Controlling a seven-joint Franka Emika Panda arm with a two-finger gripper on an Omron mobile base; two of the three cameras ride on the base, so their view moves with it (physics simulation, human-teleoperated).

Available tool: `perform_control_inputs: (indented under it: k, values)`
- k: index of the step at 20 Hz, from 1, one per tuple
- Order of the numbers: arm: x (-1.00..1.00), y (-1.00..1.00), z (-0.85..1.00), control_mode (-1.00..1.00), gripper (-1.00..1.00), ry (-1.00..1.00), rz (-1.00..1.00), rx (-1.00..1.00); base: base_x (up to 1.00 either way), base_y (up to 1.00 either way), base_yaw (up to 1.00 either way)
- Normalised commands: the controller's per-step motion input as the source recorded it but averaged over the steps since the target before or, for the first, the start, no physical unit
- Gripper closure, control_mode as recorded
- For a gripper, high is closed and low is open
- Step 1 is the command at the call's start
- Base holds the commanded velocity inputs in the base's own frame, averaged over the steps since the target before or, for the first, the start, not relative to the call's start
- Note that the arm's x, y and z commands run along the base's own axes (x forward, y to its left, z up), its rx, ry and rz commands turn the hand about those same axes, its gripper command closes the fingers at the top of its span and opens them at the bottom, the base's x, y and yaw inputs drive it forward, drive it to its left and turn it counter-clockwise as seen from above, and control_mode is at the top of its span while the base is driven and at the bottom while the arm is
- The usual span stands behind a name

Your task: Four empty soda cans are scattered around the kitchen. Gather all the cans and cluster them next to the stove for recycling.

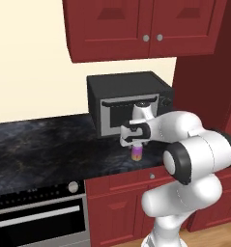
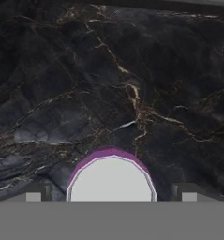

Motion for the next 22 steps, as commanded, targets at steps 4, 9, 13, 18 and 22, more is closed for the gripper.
perform_control_inputs:
  k: [4, 9, 13, 18, 22]
  values:
    - [0.07, 0.0, -0.08, -1.0, -1.0, 0.0, 0.0, 0.0, 0.0, 0.0, 0.0]
    - [0.0, 0.0, -0.11, -1.0, -1.0, 0.01, 0.0, 0.0, 0.0, 0.0, 0.0]
    - [0.0, 0.0, -0.11, -1.0, -1.0, 0.0, 0.0, 0.0, 0.0, 0.0, 0.0]
    - [-0.01, -0.02, -0.06, -1.0, -1.0, 0.01, 0.0, 0.0, 0.0, 0.0, 0.0]
    - [-0.05, -0.06, -0.09, -1.0, -1.0, 0.03, 0.0, 0.0, 0.0, 0.0, 0.0]
